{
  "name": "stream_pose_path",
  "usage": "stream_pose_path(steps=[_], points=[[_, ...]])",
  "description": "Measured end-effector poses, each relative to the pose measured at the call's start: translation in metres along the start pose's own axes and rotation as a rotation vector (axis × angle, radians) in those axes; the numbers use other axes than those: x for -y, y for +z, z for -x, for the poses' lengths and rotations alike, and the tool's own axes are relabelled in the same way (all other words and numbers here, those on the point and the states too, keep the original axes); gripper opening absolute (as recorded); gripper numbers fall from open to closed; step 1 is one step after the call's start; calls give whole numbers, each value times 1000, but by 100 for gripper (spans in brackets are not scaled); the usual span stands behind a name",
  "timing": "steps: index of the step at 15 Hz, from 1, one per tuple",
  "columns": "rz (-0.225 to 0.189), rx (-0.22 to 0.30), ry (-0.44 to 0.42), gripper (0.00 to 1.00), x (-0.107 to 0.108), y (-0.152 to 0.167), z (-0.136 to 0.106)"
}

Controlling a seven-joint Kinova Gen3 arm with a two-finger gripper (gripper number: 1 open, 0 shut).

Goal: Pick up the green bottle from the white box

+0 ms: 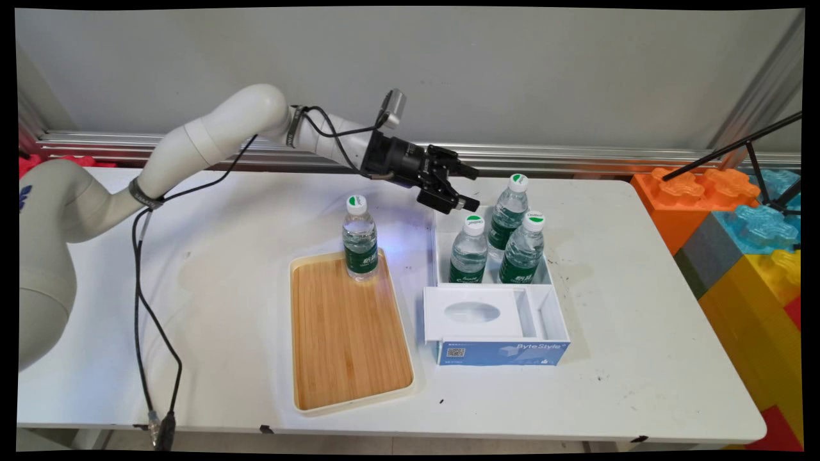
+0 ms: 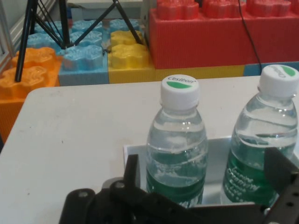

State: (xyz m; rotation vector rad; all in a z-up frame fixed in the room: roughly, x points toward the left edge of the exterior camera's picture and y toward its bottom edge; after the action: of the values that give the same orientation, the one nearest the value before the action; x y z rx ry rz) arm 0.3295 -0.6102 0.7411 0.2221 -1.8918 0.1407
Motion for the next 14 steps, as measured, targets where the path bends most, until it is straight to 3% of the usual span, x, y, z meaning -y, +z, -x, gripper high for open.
stream_pose_path(steps=[14], points=[[1, -16, -58, 100, -4, 40, 5]])
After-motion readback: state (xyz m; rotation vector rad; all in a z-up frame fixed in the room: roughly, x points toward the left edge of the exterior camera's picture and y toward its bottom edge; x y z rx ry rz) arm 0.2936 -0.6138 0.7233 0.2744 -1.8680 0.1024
